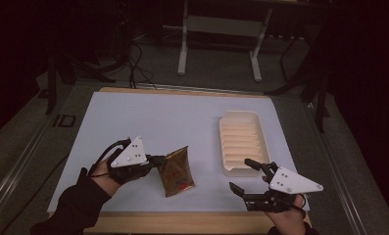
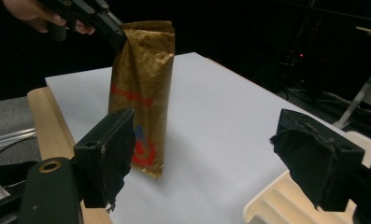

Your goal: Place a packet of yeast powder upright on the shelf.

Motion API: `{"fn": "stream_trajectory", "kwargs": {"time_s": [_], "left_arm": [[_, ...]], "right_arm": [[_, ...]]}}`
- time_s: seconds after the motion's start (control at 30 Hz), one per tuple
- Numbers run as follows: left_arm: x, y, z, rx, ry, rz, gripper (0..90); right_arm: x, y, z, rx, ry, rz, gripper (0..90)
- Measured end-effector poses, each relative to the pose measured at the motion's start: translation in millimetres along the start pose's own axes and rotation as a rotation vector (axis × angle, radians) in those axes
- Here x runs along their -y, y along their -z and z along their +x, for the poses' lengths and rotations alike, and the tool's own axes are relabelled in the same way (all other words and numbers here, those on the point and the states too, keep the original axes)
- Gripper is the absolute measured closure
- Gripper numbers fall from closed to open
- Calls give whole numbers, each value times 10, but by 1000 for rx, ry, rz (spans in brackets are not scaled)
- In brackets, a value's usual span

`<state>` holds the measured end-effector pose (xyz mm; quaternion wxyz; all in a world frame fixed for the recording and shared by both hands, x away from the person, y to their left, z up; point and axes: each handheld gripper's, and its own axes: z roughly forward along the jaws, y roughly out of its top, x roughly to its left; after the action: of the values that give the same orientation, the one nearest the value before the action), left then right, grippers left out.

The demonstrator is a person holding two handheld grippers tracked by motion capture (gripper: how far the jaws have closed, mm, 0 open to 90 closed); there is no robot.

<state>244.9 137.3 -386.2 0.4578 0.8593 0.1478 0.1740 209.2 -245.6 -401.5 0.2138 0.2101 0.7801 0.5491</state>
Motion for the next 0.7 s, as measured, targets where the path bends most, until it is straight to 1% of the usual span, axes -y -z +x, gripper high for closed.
{"fn": "stream_trajectory", "kwargs": {"time_s": [0.03, 0.07, 0.1, 0.13, 0.17, 0.2, 0.27, 0.3, 0.33, 0.37, 0.4, 0.47, 0.5, 0.53, 0.57, 0.6, 0.63, 0.67, 0.7], "left_arm": [[-24, 1, -2, 4, -12, 4, 900], [-45, 4, -11, 7, -20, 0, 900], [-64, 7, -16, 13, -23, -6, 900], [-84, 9, -26, 17, -37, -6, 900], [-103, 14, -36, 22, -45, -13, 900], [-121, 20, -36, 38, -49, -20, 900], [-154, 32, -42, 45, -63, -30, 900], [-170, 37, -41, 59, -66, -35, 900], [-184, 41, -45, 60, -74, -43, 900], [-199, 42, -48, 66, -79, -46, 900], [-211, 44, -52, 76, -90, -47, 900], [-233, 42, -66, 88, -99, -53, 900], [-242, 40, -72, 95, -107, -55, 900], [-250, 36, -78, 100, -111, -61, 900], [-257, 34, -81, 107, -115, -62, 900], [-263, 32, -83, 111, -117, -69, 900], [-270, 29, -85, 121, -117, -73, 900], [-275, 26, -92, 128, -120, -79, 900], [-282, 25, -95, 127, -125, -82, 900]], "right_arm": [[-31, 5, -9, 6, 6, -4, 211], [-60, 7, -21, -1, 10, -3, 219], [-89, 7, -28, 2, 16, -3, 235], [-114, 6, -33, 4, 25, -3, 252], [-137, 0, -36, 4, 30, -6, 233], [-161, -8, -39, 10, 37, -5, 230], [-207, -34, -53, -4, 40, 2, 214], [-232, -56, -67, -26, 40, 14, 212], [-256, -81, -78, -41, 32, 27, 204], [-274, -97, -87, -49, 32, 20, 213], [-294, -119, -97, -76, 29, 29, 215], [-330, -161, -98, -97, 37, 31, 224], [-348, -192, -103, -126, 34, 45, 222], [-360, -218, -105, -144, 34, 46, 217], [-368, -243, -108, -208, 27, 38, 216], [-377, -271, -108, -236, 22, 37, 213], [-386, -299, -98, -242, 32, 37, 213], [-397, -332, -93, -266, 36, 51, 213], [-406, -362, -86, -267, 39, 55, 213]]}}
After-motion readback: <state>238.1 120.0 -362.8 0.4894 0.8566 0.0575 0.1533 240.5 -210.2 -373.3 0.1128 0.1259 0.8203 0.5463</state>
